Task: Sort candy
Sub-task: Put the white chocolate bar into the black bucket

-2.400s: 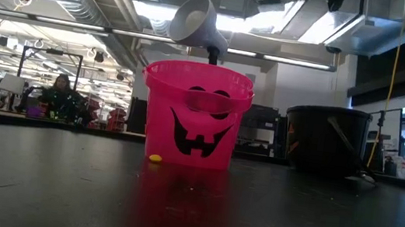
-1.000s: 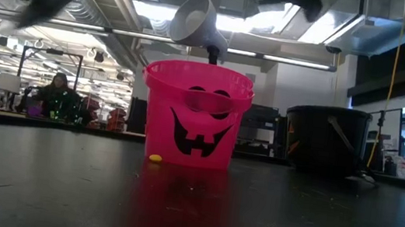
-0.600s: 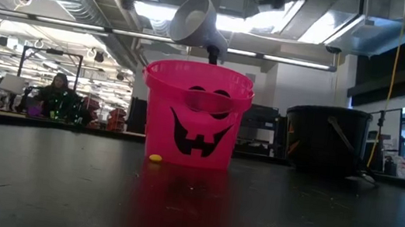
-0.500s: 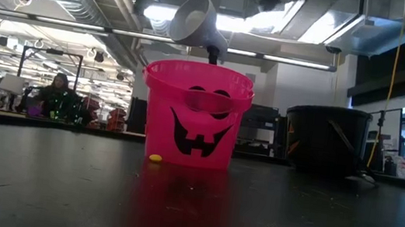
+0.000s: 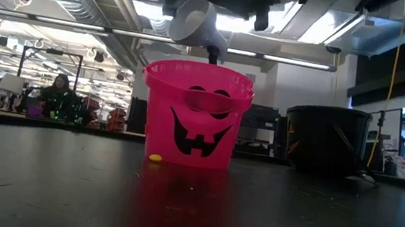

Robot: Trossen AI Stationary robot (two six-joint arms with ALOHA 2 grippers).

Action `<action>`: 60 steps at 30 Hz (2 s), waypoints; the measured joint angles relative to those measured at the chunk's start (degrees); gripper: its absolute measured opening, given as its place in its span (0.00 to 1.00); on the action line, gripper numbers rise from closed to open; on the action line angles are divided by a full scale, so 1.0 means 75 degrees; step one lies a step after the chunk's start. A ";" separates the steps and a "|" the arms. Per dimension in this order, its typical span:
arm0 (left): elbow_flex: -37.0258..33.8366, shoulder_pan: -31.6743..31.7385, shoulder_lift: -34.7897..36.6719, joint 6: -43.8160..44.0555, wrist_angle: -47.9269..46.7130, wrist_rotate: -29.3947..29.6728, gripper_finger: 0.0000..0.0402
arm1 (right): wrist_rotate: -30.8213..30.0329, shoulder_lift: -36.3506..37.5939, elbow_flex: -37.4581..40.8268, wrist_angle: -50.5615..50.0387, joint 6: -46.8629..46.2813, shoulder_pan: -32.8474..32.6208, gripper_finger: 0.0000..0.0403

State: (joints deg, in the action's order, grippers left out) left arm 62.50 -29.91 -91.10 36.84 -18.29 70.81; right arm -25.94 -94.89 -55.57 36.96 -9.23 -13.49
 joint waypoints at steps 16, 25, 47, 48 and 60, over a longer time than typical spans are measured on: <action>0.0000 0.0156 0.0000 -0.0912 0.1190 -0.0820 0.11 | -0.0043 0.0000 0.0000 0.0066 -0.0113 0.0002 0.60; 0.0000 0.0160 0.0000 -0.0937 0.1193 -0.0860 0.11 | 0.0205 0.0003 0.0000 0.0069 -0.0111 -0.0004 0.33; 0.0000 0.0145 0.0010 -0.1355 0.1184 -0.1038 0.26 | 0.0608 0.0015 0.0006 0.0048 -0.0037 0.0002 0.06; 0.0000 0.0145 0.0011 -0.1406 0.1185 -0.1097 0.29 | 0.0607 0.0015 0.0006 0.0043 0.0033 0.0002 0.06; 0.0006 -0.0330 0.1054 -0.1816 0.1124 -0.1237 0.47 | -0.0133 0.0437 0.0009 -0.0328 0.0515 0.0008 0.07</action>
State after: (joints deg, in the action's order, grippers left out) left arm 62.54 -32.39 -83.19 23.22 -9.87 61.54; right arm -26.94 -91.62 -55.50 34.50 -5.37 -13.43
